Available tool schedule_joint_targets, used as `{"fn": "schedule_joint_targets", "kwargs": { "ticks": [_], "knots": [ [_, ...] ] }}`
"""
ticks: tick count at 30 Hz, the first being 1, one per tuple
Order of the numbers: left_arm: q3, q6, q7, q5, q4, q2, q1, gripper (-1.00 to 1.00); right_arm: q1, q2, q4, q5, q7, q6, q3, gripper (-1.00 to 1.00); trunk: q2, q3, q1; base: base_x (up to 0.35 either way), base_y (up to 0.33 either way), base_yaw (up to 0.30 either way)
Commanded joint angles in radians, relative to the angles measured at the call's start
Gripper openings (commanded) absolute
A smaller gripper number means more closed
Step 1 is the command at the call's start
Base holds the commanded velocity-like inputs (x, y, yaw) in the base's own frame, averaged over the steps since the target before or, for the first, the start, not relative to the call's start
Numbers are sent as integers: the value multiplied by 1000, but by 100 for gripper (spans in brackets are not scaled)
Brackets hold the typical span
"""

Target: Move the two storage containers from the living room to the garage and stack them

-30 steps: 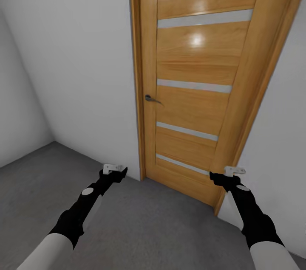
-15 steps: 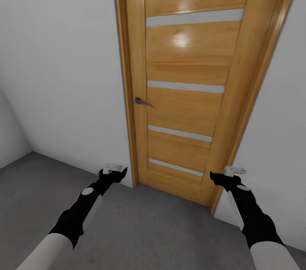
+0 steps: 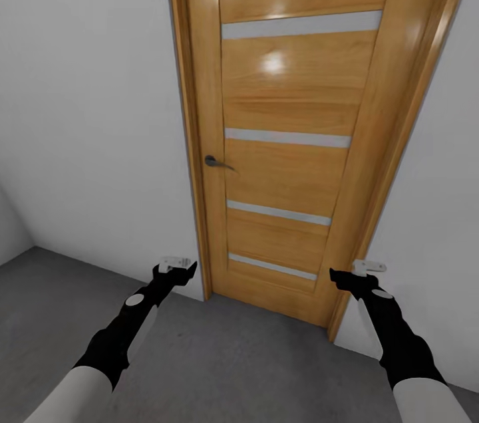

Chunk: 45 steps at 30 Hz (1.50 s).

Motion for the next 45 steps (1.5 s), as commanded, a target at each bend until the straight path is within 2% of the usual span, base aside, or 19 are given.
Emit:
{"fn": "schedule_joint_targets", "kwargs": {
  "ticks": [1, 10, 15, 18, 19, 22, 23, 25, 45],
  "knots": [
    [-2, 5, -1, 10, -2, 1, -1, 100, -1, -1, -1, 1, -3, 6, 0, 100, -1, -1, 0, 15, 7, -9],
    [-8, 7, 12, 8, 7, 0, -2, 100, -1, 4, 1, 0, -2, 6, 3, 100, -1, -1, 0, 5, 3, -3],
    [-12, 8, 49, -4, 12, -3, -4, 100, -1, 6, 26, -1, 1, 7, 7, 100, -1, -1, 0, 0, 0, 0],
    [-14, 10, 66, -42, 13, -6, -4, 100, -1, 7, 49, -1, 2, 7, 13, 100, -1, -1, 0, 0, 0, 0],
    [-13, 11, 76, -76, 14, -7, -4, 100, -1, 7, 60, -2, 3, 5, 17, 100, -1, -1, 0, 0, 0, 0],
    [-11, 12, 86, -124, 14, -9, -4, 100, -1, 8, 72, -2, 3, 1, 20, 100, -1, -2, 0, 0, 0, 0],
    [-11, 12, 86, -124, 14, -9, -4, 100, -1, 8, 72, -2, 3, 1, 20, 100, -1, -2, 0, 0, 0, 0],
    [-11, 10, 92, -149, 14, -9, -4, 100, -1, 8, 77, -2, 1, -1, 23, 100, -1, -4, 0, 0, 0, 0],
    [-12, 19, 92, -159, 13, -11, -4, 100, -1, 7, 73, 2, -3, -4, 32, 100, -1, -8, 0, 14, 0, 0]
  ]
}}
